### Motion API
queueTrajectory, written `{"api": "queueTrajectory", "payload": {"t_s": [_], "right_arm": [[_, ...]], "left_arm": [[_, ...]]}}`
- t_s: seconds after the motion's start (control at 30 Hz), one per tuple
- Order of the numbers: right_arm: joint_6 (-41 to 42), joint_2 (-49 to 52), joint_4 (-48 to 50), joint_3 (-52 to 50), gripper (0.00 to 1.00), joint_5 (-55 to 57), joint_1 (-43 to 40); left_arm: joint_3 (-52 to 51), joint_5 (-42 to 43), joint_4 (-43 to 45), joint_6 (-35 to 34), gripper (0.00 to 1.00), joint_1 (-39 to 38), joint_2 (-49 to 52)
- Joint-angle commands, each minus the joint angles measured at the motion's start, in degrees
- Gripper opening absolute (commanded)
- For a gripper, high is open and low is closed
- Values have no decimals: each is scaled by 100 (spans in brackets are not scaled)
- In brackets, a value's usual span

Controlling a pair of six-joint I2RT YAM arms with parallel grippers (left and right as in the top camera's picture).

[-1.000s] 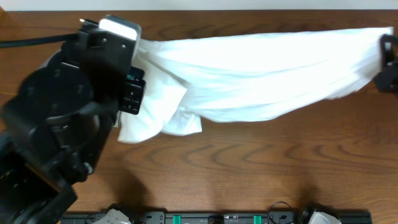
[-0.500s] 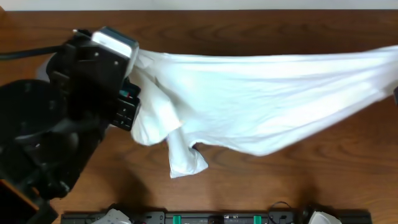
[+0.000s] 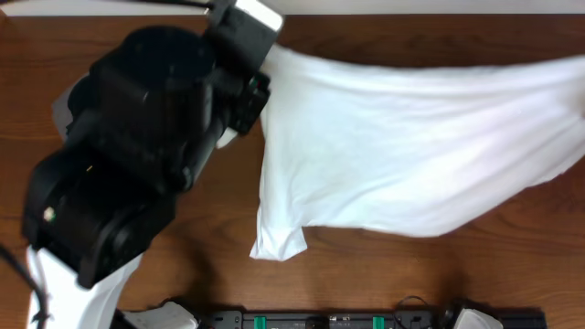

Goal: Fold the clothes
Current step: 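Lift the shirt high with both grippers, stretching it between them, then swing the lifted shirt forward and lay it flat on the table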

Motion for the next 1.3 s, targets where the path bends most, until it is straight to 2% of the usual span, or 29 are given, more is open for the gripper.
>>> {"api": "queueTrajectory", "payload": {"t_s": [0.0,0.2,0.47,0.67,0.9,1.03,1.17,1.27], "right_arm": [[-122,232,258,72,1,-42,-22],[-109,63,247,81,1,256,-24],[-33,-562,111,81,1,533,-24],[-13,-535,-81,81,1,579,-22],[48,98,66,81,1,398,-20],[46,765,424,79,1,-131,-22],[50,1464,944,81,1,-691,-13],[48,1895,1475,81,1,-909,-11]], "left_arm": [[96,-345,389,520,6,44,48],[140,-348,271,599,6,-48,-173],[269,-350,-219,369,6,-702,-837],[297,-581,-190,400,6,-662,-933],[297,-691,-157,514,6,-162,-85],[297,-634,-42,568,6,275,601],[297,-195,382,846,6,734,1344],[297,-20,1051,1209,6,1003,1829]]}}
